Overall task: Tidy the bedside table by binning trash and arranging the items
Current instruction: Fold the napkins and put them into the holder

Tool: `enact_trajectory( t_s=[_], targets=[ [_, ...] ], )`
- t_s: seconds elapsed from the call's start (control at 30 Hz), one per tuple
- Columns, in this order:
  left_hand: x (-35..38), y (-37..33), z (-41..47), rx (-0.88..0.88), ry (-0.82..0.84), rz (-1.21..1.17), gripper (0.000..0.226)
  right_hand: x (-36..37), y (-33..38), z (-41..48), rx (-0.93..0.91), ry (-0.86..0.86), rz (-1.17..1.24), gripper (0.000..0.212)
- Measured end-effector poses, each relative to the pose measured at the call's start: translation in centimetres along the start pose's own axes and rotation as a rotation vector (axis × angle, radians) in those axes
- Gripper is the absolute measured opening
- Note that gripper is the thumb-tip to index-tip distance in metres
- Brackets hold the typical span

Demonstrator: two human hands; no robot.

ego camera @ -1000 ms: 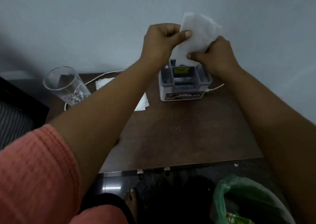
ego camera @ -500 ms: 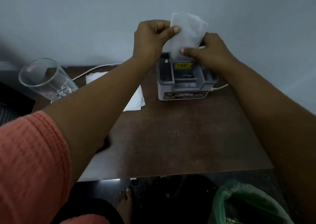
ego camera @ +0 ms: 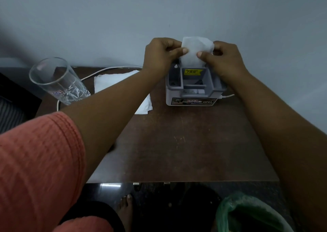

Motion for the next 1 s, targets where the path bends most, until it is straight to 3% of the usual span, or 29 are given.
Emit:
enact_trajectory(
  t_s=[0.13, 0.2, 0.3, 0.4, 0.47, 0.6, 0.73, 0.83, 1.0],
  targets=[
    [-0.6, -0.1, -0.3, -0.052, 0.004, 0.015, 0.023, 0.0, -0.2, 0.3, -0.003, 0.038, -0.070, 0.033],
    [-2.2, -0.2, -0.9, -0.071, -0.046, 0.055, 0.028, -0.8, 0.0, 0.2, 0.006, -0.021, -0.057, 0.033],
    [-6.2, 0.0, -3.8, -0.118, -0.126, 0.069, 0.029, -3.7, 2.2, -2.0, -0.089, -0.311, 0.004, 0.033],
    [-10.2, 1.3, -8.5, -0.214, -0.166, 0.086, 0.025, -3.9, 6.8, -8.1, -0.365, -0.524, 0.033, 0.022],
    [-12.3, 2.3, -11.9, -0.328, -0.221, -0.018, 0.026, -0.3, 8.6, -11.8, -0.462, -0.403, 0.039, 0.011],
    [-14.7, 4.0, -18.0, -0.595, -0.424, -0.430, 0.028, 10.5, 8.8, -16.2, -0.525, 0.051, -0.068, 0.011],
    [-16.0, 4.4, -20.7, -0.666, -0.547, -0.660, 0.032, 17.2, 8.1, -16.0, -0.426, 0.292, -0.171, 0.021],
    [-16.8, 4.8, -20.8, -0.687, -0.576, -0.708, 0.031, 19.1, 7.6, -15.7, -0.376, 0.322, -0.269, 0.034],
    [-18.2, 5.8, -21.7, -0.740, -0.673, -0.779, 0.030, 19.3, 7.9, -16.4, -0.511, 0.193, -0.445, 0.033]
  ],
)
Point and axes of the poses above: each hand's wrist, its own z-axis towards the middle knuckle, its own x-axis out of the palm, y = z × x, the point moved 6 cm from there along z, towards the middle knuckle, and after that the axes turned 8 degrees about -y, right-handed, at the moved point
